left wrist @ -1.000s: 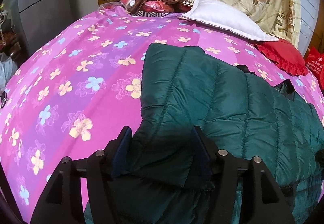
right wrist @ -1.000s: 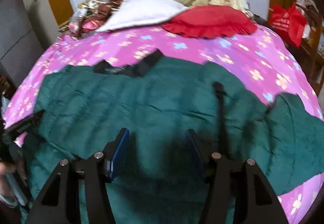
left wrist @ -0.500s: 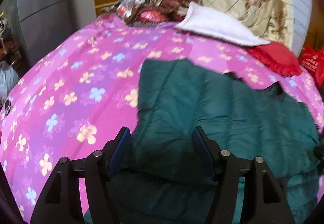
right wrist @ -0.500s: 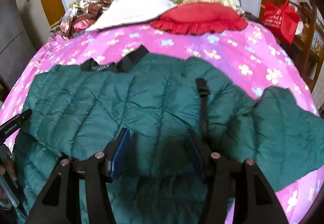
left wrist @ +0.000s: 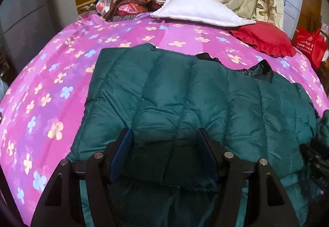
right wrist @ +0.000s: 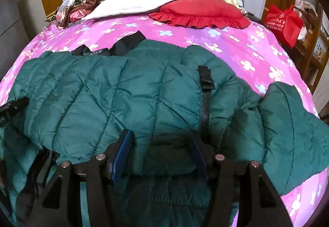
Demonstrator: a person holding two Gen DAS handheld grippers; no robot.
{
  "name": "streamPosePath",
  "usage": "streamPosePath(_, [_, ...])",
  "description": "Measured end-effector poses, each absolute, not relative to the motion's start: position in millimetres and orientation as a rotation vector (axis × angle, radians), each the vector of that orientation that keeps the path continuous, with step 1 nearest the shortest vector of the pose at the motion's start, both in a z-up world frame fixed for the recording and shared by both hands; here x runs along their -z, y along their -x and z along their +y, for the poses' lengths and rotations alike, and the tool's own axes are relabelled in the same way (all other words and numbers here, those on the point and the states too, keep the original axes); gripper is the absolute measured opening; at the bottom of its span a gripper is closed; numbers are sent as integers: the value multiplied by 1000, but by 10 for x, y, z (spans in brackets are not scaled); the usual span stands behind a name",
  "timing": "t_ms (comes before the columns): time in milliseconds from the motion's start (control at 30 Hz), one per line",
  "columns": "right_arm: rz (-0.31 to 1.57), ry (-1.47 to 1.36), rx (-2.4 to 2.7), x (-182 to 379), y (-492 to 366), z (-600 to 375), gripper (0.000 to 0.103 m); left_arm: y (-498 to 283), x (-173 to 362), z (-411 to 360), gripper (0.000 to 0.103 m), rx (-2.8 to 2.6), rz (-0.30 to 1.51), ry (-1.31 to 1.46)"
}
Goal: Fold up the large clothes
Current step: 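Open the right tool and lift it off the folded side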
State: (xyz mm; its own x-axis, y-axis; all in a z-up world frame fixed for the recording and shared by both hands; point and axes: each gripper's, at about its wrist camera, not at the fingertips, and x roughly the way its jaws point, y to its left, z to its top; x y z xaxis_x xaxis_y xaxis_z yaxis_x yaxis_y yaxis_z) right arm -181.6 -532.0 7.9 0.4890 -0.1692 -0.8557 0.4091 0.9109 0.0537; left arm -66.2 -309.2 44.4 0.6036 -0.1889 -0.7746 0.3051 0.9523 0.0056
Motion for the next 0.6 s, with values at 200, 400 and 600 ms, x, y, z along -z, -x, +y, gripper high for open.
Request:
streamPosePath(200, [973,-296,362,-287,1953,-5292,66,795,-584,-3012,42,298,877,-122])
streamPosePath(400, [892,-314,352,-582,2248,-5180,77,1096,-863,-2949,42,333,830,-102])
streamPosePath(600, [882,-310,381,-733,2479,-5196,78,1430,-1035,-2989,42,386,812,-103])
